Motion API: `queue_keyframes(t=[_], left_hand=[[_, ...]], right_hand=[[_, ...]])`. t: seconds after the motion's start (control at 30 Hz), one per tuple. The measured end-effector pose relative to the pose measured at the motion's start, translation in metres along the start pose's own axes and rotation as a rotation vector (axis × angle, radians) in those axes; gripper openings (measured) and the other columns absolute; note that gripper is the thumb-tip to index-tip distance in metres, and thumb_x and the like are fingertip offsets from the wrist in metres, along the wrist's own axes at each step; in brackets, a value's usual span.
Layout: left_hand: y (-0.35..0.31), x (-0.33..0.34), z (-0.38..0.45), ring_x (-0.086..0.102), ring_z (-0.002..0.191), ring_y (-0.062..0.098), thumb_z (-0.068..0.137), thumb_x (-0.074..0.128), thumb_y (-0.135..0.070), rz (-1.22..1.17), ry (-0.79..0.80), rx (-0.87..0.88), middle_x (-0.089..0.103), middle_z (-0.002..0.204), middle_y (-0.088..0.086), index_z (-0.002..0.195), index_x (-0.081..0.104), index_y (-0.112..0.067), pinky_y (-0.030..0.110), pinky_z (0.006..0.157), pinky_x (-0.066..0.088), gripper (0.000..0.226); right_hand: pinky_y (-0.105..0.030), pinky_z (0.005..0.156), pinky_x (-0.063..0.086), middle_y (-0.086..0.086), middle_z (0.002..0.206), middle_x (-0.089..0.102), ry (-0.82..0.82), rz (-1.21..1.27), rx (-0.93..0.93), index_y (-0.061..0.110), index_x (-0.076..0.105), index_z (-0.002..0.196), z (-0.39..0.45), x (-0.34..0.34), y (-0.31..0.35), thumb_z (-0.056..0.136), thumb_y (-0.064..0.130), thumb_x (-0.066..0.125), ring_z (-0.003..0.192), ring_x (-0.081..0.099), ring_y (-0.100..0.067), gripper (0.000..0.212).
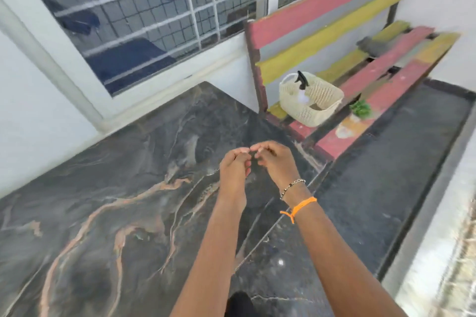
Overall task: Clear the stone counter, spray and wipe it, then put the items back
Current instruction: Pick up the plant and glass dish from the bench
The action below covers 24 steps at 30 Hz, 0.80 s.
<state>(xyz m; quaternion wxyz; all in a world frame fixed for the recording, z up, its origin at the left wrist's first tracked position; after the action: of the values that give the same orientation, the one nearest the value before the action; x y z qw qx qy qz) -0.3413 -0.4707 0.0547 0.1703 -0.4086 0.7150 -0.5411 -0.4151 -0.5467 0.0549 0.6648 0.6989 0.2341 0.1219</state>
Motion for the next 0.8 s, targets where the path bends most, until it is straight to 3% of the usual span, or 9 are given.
queue_keyframes(t=[0.13, 0.2, 0.3, 0.43, 0.53, 0.67, 0.8], left_hand=[[0.017, 0.075, 0.023, 0.046, 0.064, 0.007, 0.089, 0.044, -0.001, 0.036, 0.071, -0.030, 0.051, 0.071, -0.003, 0.080, 0.057, -0.016, 0.018, 0.063, 0.038, 0.022], [0.028, 0.114, 0.042, 0.045, 0.062, 0.008, 0.089, 0.045, -0.001, 0.053, 0.109, -0.059, 0.051, 0.070, -0.002, 0.078, 0.058, -0.017, 0.018, 0.063, 0.038, 0.023], [0.040, 0.159, 0.072, 0.044, 0.059, 0.009, 0.090, 0.046, -0.004, 0.090, 0.155, -0.106, 0.051, 0.068, -0.002, 0.075, 0.057, -0.017, 0.020, 0.060, 0.037, 0.023], [0.052, 0.234, 0.114, 0.042, 0.058, 0.011, 0.092, 0.045, -0.008, 0.216, 0.239, -0.154, 0.050, 0.064, -0.001, 0.072, 0.055, -0.016, 0.023, 0.059, 0.034, 0.023], [0.057, 0.287, 0.139, 0.039, 0.057, 0.013, 0.092, 0.046, -0.010, 0.307, 0.310, -0.164, 0.045, 0.061, 0.000, 0.069, 0.052, -0.016, 0.025, 0.056, 0.031, 0.024], [0.068, 0.345, 0.169, 0.035, 0.055, 0.013, 0.090, 0.045, -0.008, 0.437, 0.408, -0.146, 0.042, 0.060, 0.001, 0.067, 0.050, -0.015, 0.025, 0.053, 0.027, 0.025], [0.093, 0.397, 0.208, 0.037, 0.053, 0.012, 0.091, 0.048, -0.011, 0.538, 0.433, -0.176, 0.045, 0.060, 0.000, 0.072, 0.054, -0.014, 0.023, 0.052, 0.029, 0.020]], right_hand=[[-0.008, 0.055, 0.043, 0.006, 0.073, 0.061, -0.113, 0.055, 0.047, 0.016, 0.062, 0.071, 0.037, -0.072, -0.016, 0.086, -0.006, 0.044, 0.060, 0.054, -0.002, 0.032], [-0.010, 0.055, 0.044, 0.003, 0.070, 0.060, -0.180, 0.076, 0.081, 0.012, 0.063, 0.075, 0.059, -0.110, -0.027, 0.086, -0.006, 0.045, 0.064, 0.054, -0.011, 0.028], [-0.015, 0.060, 0.047, 0.001, 0.069, 0.058, -0.207, 0.070, 0.142, 0.011, 0.065, 0.080, 0.087, -0.149, -0.042, 0.089, -0.002, 0.044, 0.063, 0.053, -0.010, 0.026], [-0.032, 0.074, 0.048, -0.006, 0.076, 0.065, -0.292, 0.058, 0.204, 0.020, 0.063, 0.071, 0.139, -0.207, -0.062, 0.087, -0.002, 0.045, 0.068, 0.055, -0.016, 0.033], [-0.028, 0.065, 0.043, -0.004, 0.069, 0.061, -0.375, 0.119, 0.256, 0.022, 0.063, 0.067, 0.174, -0.252, -0.082, 0.086, -0.005, 0.044, 0.064, 0.052, -0.015, 0.039], [-0.034, 0.067, 0.041, -0.003, 0.064, 0.058, -0.424, 0.142, 0.311, 0.020, 0.065, 0.067, 0.217, -0.302, -0.117, 0.084, -0.006, 0.044, 0.060, 0.050, -0.017, 0.038], [-0.026, 0.059, 0.038, 0.000, 0.056, 0.054, -0.454, 0.174, 0.362, 0.018, 0.065, 0.066, 0.267, -0.353, -0.154, 0.086, -0.008, 0.043, 0.054, 0.046, -0.014, 0.039]])
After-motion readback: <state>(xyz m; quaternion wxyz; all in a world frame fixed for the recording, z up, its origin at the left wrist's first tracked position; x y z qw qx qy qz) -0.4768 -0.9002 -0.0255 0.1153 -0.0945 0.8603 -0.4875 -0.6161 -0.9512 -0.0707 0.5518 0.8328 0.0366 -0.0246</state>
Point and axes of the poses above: each hand's wrist, its own z-axis towards the middle knuckle, its own x-axis out of the palm, y = z × x, the point moved 4 cm from there along z, towards the middle knuckle
